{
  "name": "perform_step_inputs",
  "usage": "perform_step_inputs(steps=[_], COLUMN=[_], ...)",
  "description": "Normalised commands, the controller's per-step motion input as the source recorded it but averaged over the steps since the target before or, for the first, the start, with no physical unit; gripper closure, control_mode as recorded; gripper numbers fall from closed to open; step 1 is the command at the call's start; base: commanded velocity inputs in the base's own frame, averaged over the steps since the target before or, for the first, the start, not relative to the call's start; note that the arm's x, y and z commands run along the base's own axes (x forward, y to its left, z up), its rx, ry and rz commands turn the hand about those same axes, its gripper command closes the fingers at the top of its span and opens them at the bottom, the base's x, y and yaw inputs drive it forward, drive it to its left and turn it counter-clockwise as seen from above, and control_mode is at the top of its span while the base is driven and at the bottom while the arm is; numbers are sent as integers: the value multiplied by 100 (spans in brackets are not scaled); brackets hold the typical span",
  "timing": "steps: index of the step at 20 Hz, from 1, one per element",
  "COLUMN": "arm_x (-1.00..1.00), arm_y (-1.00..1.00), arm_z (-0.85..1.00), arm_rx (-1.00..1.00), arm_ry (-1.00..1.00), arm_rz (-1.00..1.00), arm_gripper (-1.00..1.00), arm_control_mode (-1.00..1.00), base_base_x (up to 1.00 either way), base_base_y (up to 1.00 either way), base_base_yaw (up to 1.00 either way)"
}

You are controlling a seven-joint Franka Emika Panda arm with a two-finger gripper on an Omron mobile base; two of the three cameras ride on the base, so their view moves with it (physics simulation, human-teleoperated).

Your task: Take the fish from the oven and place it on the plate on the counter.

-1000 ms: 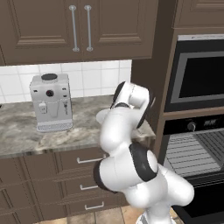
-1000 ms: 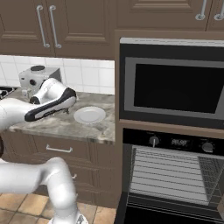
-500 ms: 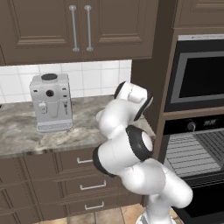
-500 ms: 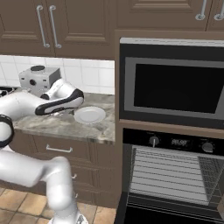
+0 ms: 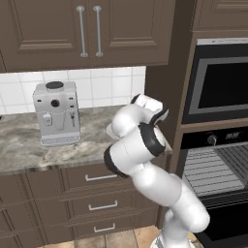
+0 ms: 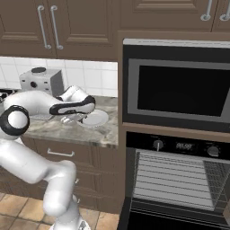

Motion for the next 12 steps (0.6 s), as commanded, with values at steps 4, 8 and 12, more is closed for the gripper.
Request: perform_step_inputs(steps=[4, 8, 12], arm_x=[52, 43, 34], arm_y=[0, 0, 0], arm_z=[-22, -23, -18], arm_rx=[0, 0, 0], arm_ry=[11, 9, 8], arm_rz=[0, 0, 0], arm_gripper=[100, 100, 100], arm_control_mode=[-100, -100, -100], base_base_x=[0, 0, 0], base_base_y=[0, 0, 0], base_base_yaw=[0, 0, 0])
